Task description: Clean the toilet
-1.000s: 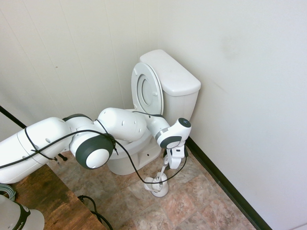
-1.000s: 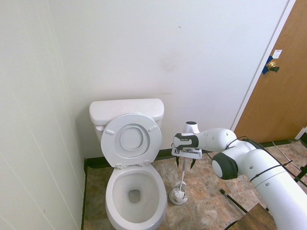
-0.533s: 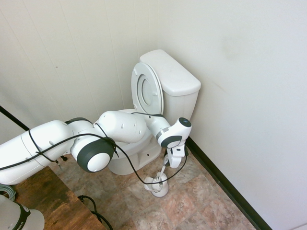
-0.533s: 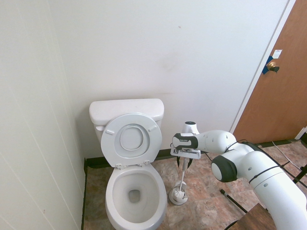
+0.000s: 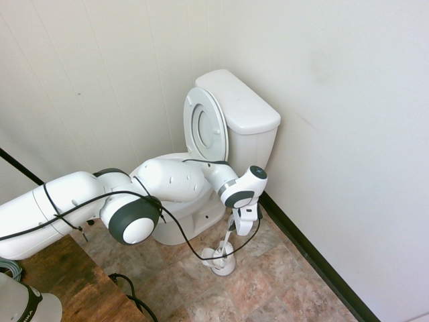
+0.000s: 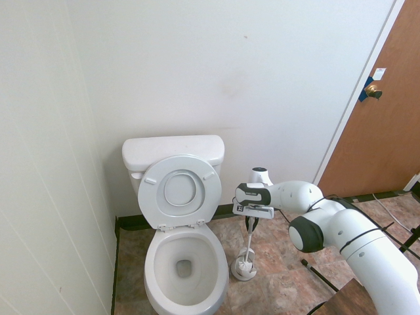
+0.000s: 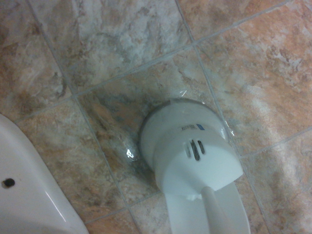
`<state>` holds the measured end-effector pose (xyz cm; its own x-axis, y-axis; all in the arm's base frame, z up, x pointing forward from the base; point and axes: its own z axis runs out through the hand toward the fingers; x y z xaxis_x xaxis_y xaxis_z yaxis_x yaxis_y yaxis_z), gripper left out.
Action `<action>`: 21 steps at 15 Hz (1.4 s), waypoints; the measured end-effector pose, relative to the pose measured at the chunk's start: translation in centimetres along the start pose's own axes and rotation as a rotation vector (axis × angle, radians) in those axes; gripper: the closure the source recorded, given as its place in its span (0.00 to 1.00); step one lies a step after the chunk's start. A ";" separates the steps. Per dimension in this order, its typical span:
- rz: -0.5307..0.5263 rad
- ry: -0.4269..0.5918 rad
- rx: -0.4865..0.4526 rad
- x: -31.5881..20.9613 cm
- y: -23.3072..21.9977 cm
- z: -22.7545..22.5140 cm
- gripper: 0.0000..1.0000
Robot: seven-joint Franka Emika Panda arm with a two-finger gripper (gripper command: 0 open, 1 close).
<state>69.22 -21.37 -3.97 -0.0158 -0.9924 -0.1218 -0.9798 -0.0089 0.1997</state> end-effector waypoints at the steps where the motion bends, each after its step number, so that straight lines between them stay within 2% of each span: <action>1: -0.009 -0.010 0.002 0.2 0.1 0.0 1.00; 4: -0.047 -0.031 0.005 0.4 0.2 0.2 1.00; 14: -0.346 0.004 -0.026 -2.7 3.0 0.2 1.00; 21: -0.493 0.034 -0.093 -3.8 7.6 -4.1 1.00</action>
<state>62.69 -18.22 2.03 0.4525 -0.8708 -0.1923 -0.8472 -0.4871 0.2123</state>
